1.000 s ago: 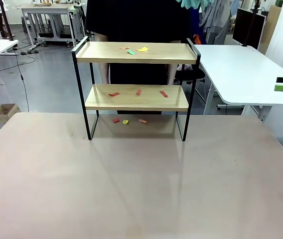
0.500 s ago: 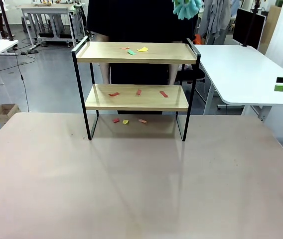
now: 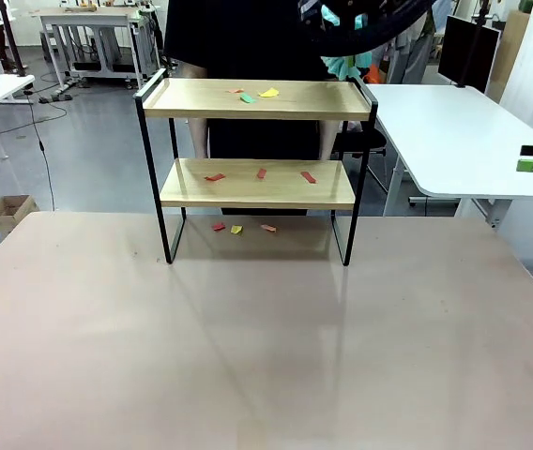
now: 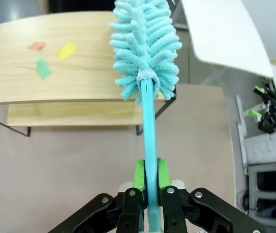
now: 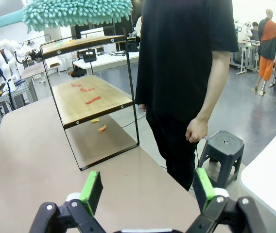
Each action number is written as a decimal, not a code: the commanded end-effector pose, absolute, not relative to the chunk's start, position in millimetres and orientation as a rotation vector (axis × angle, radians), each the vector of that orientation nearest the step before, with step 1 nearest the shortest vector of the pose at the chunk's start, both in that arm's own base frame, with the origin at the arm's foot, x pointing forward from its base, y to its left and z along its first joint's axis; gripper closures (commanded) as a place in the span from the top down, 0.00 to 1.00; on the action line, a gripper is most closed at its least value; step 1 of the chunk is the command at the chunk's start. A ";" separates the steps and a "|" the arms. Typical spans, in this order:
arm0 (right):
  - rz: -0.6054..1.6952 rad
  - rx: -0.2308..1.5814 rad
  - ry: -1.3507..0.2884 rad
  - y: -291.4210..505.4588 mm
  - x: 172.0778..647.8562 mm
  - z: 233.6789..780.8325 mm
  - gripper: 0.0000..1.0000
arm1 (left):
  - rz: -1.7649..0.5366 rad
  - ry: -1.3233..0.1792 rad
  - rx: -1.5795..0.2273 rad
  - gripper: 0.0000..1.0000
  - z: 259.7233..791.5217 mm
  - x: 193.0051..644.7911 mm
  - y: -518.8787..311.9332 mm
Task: Clean the shelf.
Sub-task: Clean the specific section of the Shelf indicated by the human with the Duster.
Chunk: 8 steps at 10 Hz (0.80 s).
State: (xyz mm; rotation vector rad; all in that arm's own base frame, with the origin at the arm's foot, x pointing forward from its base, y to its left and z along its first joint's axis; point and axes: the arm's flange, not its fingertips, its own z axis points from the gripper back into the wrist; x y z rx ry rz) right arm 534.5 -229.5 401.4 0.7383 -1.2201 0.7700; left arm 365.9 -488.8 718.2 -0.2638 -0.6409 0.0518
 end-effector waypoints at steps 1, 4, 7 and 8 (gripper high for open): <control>0.775 0.736 -1.223 -226.8 535.2 404.3 1.00 | 0.092 -0.665 -0.275 0.13 711.0 365.7 -494.2; 0.775 0.736 -1.223 -226.8 535.2 404.3 1.00 | 0.096 -0.612 -0.268 0.13 686.7 369.3 -495.0; 0.775 0.736 -1.223 -226.8 535.2 404.3 1.00 | 0.163 -0.530 -0.237 0.13 670.6 374.0 -493.8; 0.775 0.736 -1.223 -226.8 535.2 404.3 1.00 | 0.085 -0.572 -0.244 0.13 677.0 375.2 -502.2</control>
